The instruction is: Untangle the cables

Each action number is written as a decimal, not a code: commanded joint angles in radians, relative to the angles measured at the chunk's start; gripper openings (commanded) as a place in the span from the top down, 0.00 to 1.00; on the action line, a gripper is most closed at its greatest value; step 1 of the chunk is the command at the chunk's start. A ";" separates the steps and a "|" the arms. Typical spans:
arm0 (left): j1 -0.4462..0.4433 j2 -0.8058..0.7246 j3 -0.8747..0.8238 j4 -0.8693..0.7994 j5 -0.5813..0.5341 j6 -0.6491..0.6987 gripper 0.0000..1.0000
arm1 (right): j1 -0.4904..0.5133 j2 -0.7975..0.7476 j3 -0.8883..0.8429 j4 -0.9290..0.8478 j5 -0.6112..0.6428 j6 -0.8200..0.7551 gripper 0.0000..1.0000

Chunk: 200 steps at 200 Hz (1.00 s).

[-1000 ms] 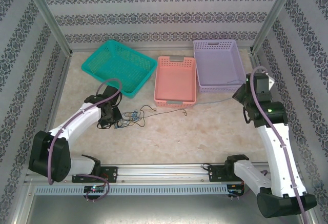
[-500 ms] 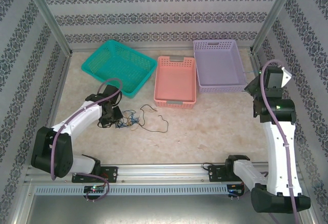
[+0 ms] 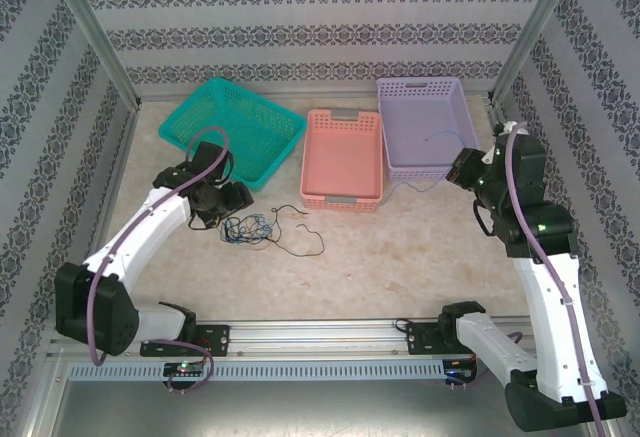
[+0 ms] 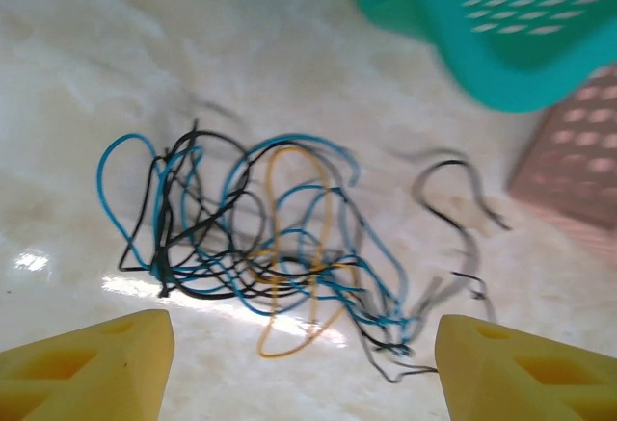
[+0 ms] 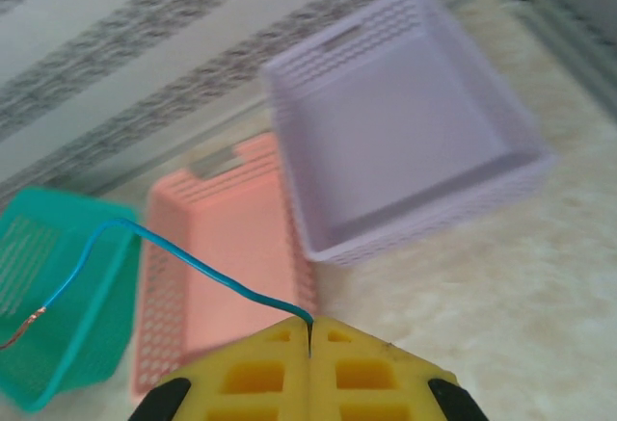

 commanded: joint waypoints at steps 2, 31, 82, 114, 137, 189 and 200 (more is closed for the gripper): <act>0.013 -0.062 0.097 -0.030 0.042 -0.010 0.27 | 0.017 0.015 0.000 0.102 -0.239 -0.076 1.00; 0.009 -0.071 0.195 0.046 0.147 -0.012 0.31 | 0.033 0.048 0.017 0.103 -0.269 -0.087 1.00; -0.055 -0.042 0.241 0.293 0.372 -0.027 0.43 | 0.045 0.101 0.069 0.133 -0.256 -0.056 1.00; -0.111 0.005 0.277 0.368 0.423 -0.034 0.42 | 0.060 0.122 0.088 0.147 -0.259 -0.036 1.00; -0.143 0.052 0.303 0.372 0.426 -0.079 0.40 | 0.074 0.125 0.082 0.165 -0.251 -0.011 1.00; -0.236 0.125 0.291 0.392 0.360 -0.331 0.27 | 0.100 0.131 0.043 0.257 -0.244 0.092 1.00; -0.261 0.130 0.274 0.432 0.341 -0.404 0.22 | 0.108 0.135 0.031 0.284 -0.254 0.122 1.00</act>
